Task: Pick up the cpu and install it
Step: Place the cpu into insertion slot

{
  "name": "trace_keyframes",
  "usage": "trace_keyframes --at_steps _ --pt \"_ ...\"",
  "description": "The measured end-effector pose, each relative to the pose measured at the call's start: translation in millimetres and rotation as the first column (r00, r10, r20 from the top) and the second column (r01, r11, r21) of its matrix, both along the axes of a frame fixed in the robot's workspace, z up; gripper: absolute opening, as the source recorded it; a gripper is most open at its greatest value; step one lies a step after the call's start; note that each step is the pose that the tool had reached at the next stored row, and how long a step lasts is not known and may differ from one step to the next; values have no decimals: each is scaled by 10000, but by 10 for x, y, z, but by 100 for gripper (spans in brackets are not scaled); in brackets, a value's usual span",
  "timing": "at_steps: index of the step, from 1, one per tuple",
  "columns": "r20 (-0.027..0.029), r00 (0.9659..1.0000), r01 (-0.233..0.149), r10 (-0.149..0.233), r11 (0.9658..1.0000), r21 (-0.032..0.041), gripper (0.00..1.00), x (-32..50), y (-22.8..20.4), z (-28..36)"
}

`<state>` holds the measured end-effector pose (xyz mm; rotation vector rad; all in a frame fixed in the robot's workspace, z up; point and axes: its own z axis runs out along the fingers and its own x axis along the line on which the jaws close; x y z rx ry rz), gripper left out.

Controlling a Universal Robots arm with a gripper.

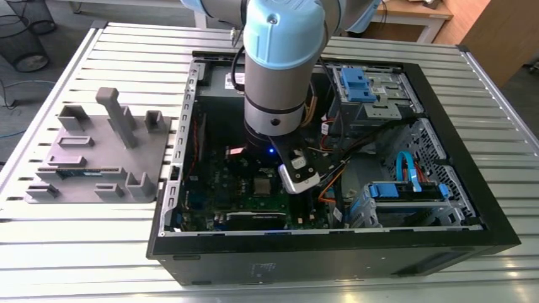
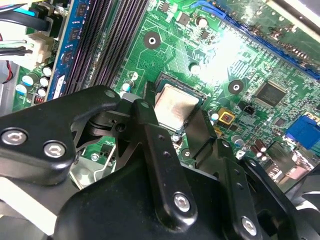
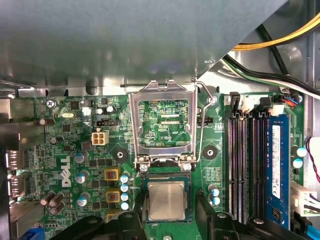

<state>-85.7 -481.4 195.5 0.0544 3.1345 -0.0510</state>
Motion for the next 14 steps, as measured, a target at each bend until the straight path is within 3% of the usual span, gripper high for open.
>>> trace_keyframes --at_steps 8,10,14 --pt "-1 10000 0 0 10000 -1 50 0 0 7" --pt "0 10000 0 0 10000 -1 38 0 0 8" --pt "0 10000 0 0 10000 -1 26 0 0 11"
